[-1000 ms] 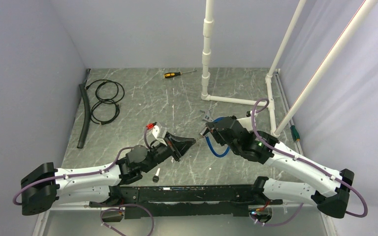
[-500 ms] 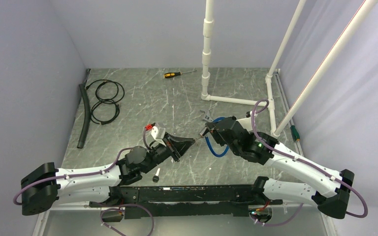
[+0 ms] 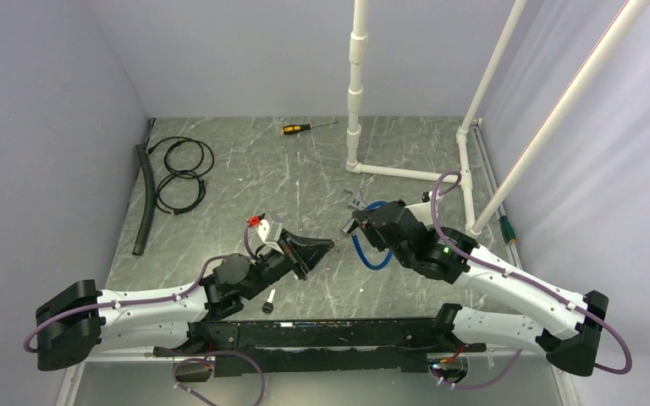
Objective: Unlock with the key
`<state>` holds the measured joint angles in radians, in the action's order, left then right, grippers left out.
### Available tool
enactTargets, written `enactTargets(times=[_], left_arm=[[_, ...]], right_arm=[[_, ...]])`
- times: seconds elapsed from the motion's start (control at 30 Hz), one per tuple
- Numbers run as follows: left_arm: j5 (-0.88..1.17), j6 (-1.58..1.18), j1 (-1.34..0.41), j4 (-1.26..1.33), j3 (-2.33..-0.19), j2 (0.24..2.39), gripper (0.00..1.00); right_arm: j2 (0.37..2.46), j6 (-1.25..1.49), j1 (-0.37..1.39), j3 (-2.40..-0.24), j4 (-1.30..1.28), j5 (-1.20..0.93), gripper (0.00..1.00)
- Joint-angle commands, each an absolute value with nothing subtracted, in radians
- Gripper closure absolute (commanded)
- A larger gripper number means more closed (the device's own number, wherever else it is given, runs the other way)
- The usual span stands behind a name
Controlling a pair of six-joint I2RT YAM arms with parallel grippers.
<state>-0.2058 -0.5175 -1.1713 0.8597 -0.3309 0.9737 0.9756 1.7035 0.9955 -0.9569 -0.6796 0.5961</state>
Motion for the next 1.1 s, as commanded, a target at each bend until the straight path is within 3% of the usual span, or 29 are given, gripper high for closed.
enactTargets(times=[0.0, 1.07], left_arm=[[-0.202, -0.517, -1.173, 0.94, -0.335, 0.986, 1.0], [-0.248, -0.502, -1.173, 0.896, -0.304, 0.902, 1.0]], right_arm=[[0.969, 1.693, 0.996, -0.964, -0.611, 0.608, 1.0], [0.976, 1.679, 0.996, -0.964, -0.582, 0.594, 1.0]])
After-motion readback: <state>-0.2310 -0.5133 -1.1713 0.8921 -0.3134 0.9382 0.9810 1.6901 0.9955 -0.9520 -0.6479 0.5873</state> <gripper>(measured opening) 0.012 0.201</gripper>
